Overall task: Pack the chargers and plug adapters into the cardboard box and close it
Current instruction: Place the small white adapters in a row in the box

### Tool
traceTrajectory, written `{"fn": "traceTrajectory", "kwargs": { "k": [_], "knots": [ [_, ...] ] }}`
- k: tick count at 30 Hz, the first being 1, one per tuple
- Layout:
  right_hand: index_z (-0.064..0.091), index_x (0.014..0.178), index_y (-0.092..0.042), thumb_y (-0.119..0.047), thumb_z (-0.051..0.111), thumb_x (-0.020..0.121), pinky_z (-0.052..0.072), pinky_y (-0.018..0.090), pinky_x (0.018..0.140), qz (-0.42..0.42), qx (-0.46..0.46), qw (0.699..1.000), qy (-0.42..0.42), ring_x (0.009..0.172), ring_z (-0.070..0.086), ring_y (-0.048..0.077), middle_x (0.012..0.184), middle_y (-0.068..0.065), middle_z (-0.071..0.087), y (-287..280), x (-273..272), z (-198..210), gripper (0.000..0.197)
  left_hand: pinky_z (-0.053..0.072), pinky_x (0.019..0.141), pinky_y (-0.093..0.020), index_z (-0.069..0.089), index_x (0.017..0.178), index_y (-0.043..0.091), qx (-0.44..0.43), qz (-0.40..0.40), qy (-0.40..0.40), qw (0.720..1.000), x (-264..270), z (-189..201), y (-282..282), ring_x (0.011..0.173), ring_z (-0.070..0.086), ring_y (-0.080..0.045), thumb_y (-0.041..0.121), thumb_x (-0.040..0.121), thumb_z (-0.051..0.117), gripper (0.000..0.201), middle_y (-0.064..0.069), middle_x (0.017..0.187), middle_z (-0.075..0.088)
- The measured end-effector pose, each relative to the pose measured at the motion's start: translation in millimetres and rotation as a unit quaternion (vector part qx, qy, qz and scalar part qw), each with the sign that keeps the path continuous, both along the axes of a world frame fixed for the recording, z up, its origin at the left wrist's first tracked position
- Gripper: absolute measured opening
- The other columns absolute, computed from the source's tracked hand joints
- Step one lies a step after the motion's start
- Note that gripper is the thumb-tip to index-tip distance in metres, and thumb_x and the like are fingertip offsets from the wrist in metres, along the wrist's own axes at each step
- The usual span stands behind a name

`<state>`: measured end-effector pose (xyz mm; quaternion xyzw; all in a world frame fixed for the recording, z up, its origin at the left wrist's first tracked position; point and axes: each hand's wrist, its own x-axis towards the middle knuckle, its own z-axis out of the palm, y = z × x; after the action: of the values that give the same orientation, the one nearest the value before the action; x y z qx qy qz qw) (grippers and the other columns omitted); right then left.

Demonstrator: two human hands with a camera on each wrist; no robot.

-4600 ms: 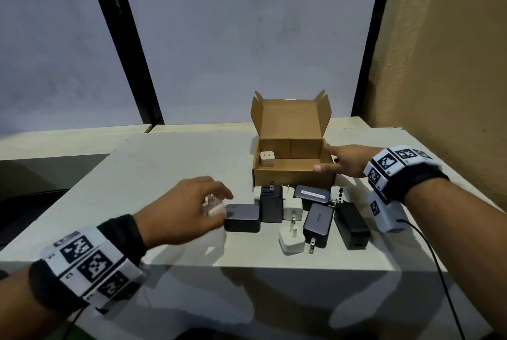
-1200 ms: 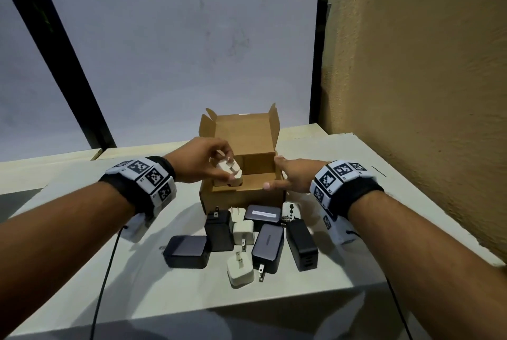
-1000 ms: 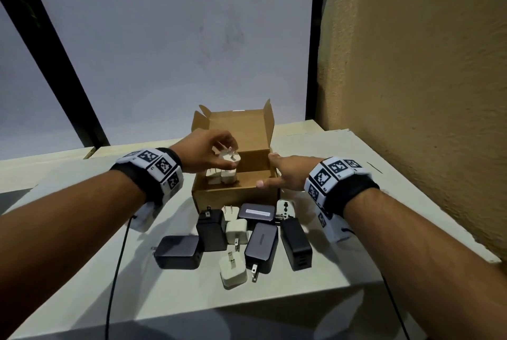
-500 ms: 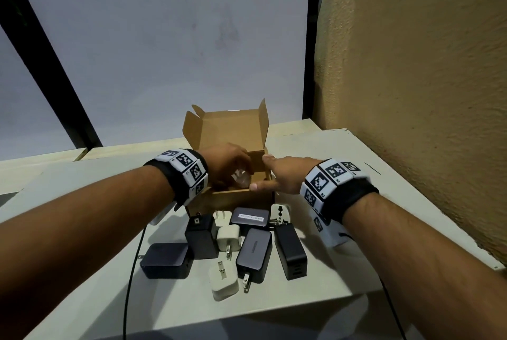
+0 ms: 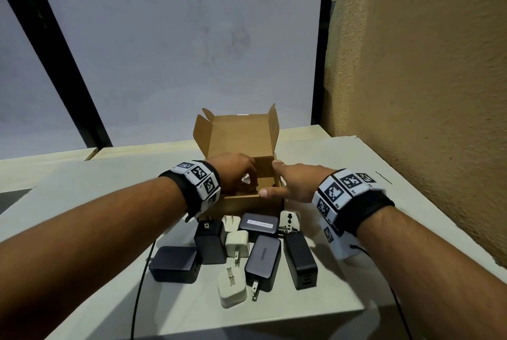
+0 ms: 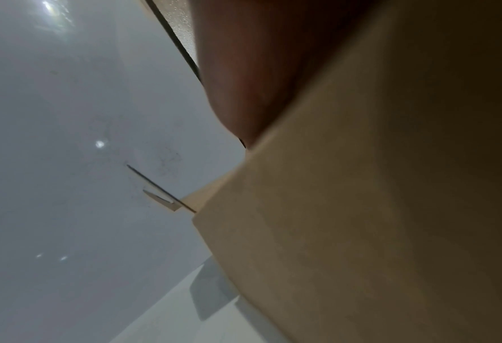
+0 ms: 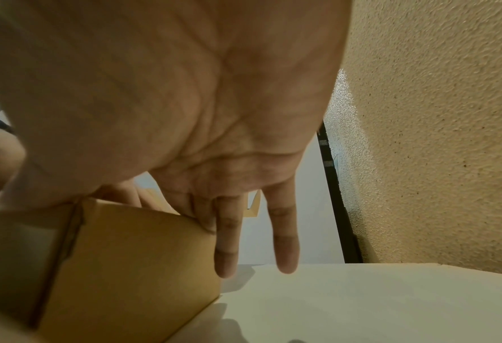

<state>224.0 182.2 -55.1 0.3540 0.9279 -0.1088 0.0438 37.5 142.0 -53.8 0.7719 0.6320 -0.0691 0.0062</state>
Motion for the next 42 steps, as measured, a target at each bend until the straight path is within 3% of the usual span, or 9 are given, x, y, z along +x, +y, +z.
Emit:
{"fn": "traceTrajectory", "kwargs": {
  "k": [8, 11, 14, 20, 26, 30, 36, 39, 42],
  "knots": [
    [0.035, 0.133, -0.018, -0.074, 0.041, 0.081, 0.045, 0.045, 0.095, -0.008, 0.0, 1.0, -0.01, 0.111, 0.057, 0.026, 0.128, 0.008, 0.058, -1.3, -0.2, 0.9, 0.077, 0.044, 0.083, -0.032, 0.07, 0.101, 0.037, 0.044, 0.028, 0.075, 0.996, -1.6, -3.5, 2.6, 0.105, 0.054, -0.018, 0.044, 0.086, 0.061, 0.019, 0.01, 0.118, 0.063],
    [0.035, 0.133, -0.016, -0.073, 0.041, 0.082, 0.045, 0.044, 0.095, -0.007, 0.002, 1.0, -0.017, 0.111, 0.056, 0.027, 0.131, 0.009, 0.056, -2.7, -1.1, 2.2, 0.076, 0.048, 0.084, -0.03, 0.069, 0.104, 0.031, 0.068, 0.04, 0.015, 0.997, -4.7, 5.1, -4.6, 0.107, 0.054, -0.016, 0.026, 0.085, 0.067, 0.02, 0.008, 0.116, 0.061],
    [0.035, 0.133, -0.016, -0.072, 0.041, 0.082, 0.045, 0.044, 0.096, -0.011, -0.005, 1.0, -0.019, 0.11, 0.057, 0.028, 0.131, 0.01, 0.056, -3.6, -1.5, 2.1, 0.076, 0.051, 0.081, -0.029, 0.068, 0.106, 0.027, 0.102, 0.11, -0.017, 0.988, -14.0, 17.0, -14.5, 0.103, 0.06, -0.016, 0.014, 0.087, 0.064, 0.023, 0.005, 0.114, 0.062],
    [0.034, 0.134, -0.017, -0.074, 0.041, 0.081, 0.047, 0.042, 0.096, -0.024, -0.015, 0.999, -0.024, 0.108, 0.059, 0.027, 0.126, 0.012, 0.06, -5.7, -3.8, 3.7, 0.078, 0.054, 0.078, -0.035, 0.066, 0.103, 0.018, 0.025, 0.238, 0.082, 0.967, -32.0, 15.0, -40.3, 0.084, 0.064, -0.023, 0.036, 0.086, 0.064, 0.025, -0.003, 0.095, 0.066],
    [0.033, 0.137, -0.017, -0.073, 0.042, 0.081, 0.045, 0.042, 0.097, -0.035, -0.018, 0.999, -0.027, 0.111, 0.057, 0.028, 0.128, 0.013, 0.059, -7.2, -4.0, 4.3, 0.079, 0.042, 0.077, -0.033, 0.068, 0.095, 0.03, 0.045, 0.219, 0.089, 0.971, -36.4, 7.8, -43.3, 0.088, 0.062, -0.021, 0.046, 0.08, 0.065, 0.023, 0.004, 0.091, 0.067],
    [0.03, 0.14, -0.017, -0.071, 0.043, 0.082, 0.045, 0.04, 0.097, -0.035, -0.015, 0.999, -0.035, 0.114, 0.057, 0.028, 0.13, 0.013, 0.059, -7.7, -5.6, 6.2, 0.081, 0.04, 0.076, -0.034, 0.069, 0.092, 0.027, 0.018, 0.223, 0.096, 0.97, -31.0, 8.2, -46.6, 0.086, 0.057, -0.021, 0.059, 0.08, 0.062, 0.035, 0.002, 0.09, 0.066],
    [0.032, 0.137, -0.018, -0.073, 0.042, 0.081, 0.045, 0.04, 0.097, -0.035, -0.01, 0.999, -0.031, 0.113, 0.057, 0.028, 0.128, 0.013, 0.059, -7.0, -4.9, 5.0, 0.08, 0.054, 0.079, -0.033, 0.071, 0.093, 0.027, -0.011, 0.211, -0.023, 0.977, -33.9, 9.7, -49.8, 0.089, 0.064, -0.017, 0.032, 0.082, 0.069, 0.013, 0.006, 0.092, 0.071],
    [0.031, 0.139, -0.018, -0.072, 0.042, 0.082, 0.044, 0.038, 0.096, -0.035, -0.013, 0.999, -0.033, 0.114, 0.057, 0.028, 0.13, 0.013, 0.058, -7.5, -5.3, 5.8, 0.08, 0.042, 0.061, -0.022, 0.071, 0.095, 0.029, 0.022, 0.205, -0.035, 0.978, -38.8, 10.4, -51.1, 0.09, 0.06, -0.013, 0.027, 0.079, 0.074, 0.017, 0.012, 0.091, 0.069],
    [0.03, 0.139, -0.018, -0.072, 0.042, 0.081, 0.045, 0.039, 0.097, -0.034, -0.015, 0.999, -0.028, 0.114, 0.057, 0.028, 0.131, 0.012, 0.058, -6.7, -4.8, 4.5, 0.08, 0.04, 0.069, -0.022, 0.067, 0.106, 0.031, 0.037, 0.186, -0.046, 0.981, -37.9, 9.1, -51.0, 0.096, 0.057, -0.011, 0.029, 0.081, 0.073, 0.026, 0.014, 0.101, 0.066]
  ]
}}
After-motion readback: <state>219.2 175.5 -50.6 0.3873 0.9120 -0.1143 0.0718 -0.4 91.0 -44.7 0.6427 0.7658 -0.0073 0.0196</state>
